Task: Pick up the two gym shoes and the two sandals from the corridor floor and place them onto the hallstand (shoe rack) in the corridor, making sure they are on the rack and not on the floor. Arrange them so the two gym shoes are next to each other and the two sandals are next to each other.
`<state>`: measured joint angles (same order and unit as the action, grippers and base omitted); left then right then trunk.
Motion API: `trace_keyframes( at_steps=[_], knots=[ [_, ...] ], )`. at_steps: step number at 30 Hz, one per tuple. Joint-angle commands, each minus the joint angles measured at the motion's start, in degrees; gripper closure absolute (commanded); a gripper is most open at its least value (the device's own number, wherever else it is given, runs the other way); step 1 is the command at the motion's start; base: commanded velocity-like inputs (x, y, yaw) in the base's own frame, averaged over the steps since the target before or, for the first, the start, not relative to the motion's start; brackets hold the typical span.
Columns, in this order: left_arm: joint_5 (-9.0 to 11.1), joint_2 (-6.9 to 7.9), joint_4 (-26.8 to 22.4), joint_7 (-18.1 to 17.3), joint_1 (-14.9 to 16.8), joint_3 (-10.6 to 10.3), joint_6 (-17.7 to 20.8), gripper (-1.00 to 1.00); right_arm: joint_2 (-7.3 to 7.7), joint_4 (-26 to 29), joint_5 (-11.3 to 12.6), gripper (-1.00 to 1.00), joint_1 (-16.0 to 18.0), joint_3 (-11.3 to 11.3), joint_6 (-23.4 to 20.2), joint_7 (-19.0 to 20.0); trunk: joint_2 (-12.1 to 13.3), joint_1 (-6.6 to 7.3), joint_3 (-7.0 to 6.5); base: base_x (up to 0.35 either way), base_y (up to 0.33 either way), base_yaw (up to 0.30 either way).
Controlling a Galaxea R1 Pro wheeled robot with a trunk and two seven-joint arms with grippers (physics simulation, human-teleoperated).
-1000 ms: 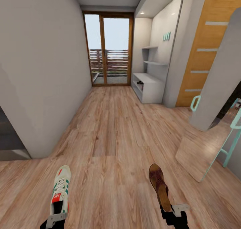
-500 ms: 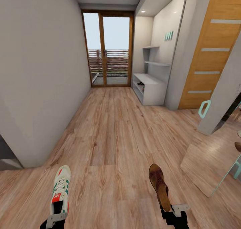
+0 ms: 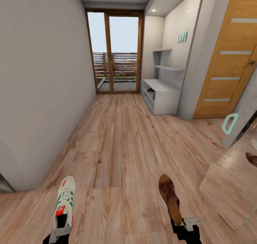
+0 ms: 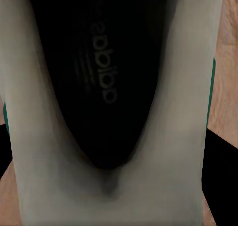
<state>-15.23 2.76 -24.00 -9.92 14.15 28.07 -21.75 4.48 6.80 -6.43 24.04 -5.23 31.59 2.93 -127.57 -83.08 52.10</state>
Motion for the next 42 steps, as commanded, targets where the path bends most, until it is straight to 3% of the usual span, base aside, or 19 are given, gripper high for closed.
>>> trace_keyframes(
  at_steps=[1,42],
  knots=[
    [-0.4,-0.04,0.0,-0.4,0.0,0.5,-0.2,1.0,0.0,0.0,-0.3,1.0,0.0,-0.6,0.1,0.3,0.0,-0.02,0.05,0.337,0.0,0.0],
    [-0.5,-0.04,0.0,-0.4,0.1,0.5,-0.2,1.0,0.09,0.0,-0.3,1.0,0.0,-0.6,0.1,0.3,0.0,-0.02,0.05,0.337,0.022,0.0]
  ],
)
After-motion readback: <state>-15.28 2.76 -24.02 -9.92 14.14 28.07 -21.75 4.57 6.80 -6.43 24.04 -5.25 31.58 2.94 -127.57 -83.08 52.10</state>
